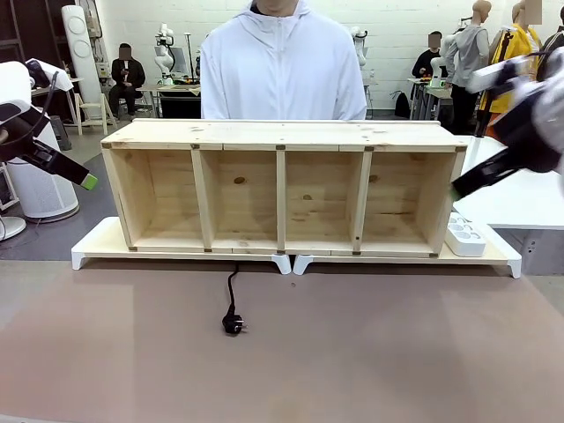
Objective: Perform cable management.
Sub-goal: When the cord part of the Power Cable appears at the lower middle area of the table and stops, grasp the cord part of the Power Cable.
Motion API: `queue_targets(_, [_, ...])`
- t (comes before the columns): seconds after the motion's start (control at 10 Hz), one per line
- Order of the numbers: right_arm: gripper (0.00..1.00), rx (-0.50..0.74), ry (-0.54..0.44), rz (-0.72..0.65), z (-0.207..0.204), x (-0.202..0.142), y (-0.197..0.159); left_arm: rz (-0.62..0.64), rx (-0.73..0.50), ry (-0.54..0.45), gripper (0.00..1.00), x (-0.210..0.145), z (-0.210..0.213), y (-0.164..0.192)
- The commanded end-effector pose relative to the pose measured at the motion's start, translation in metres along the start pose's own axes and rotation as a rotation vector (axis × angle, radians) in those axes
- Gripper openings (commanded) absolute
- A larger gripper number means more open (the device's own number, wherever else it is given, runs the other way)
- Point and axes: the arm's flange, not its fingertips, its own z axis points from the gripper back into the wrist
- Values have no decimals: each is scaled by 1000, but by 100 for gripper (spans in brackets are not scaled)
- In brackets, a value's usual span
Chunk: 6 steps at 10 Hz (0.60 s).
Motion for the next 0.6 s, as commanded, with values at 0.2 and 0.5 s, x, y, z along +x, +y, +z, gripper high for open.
queue_targets(0.2, [100,265,48,168,-71,77,43,3,0,1,100,0,0,0])
queue_targets(0.5, [100,403,131,218,-125,105,81,3,0,1,100,0,0,0])
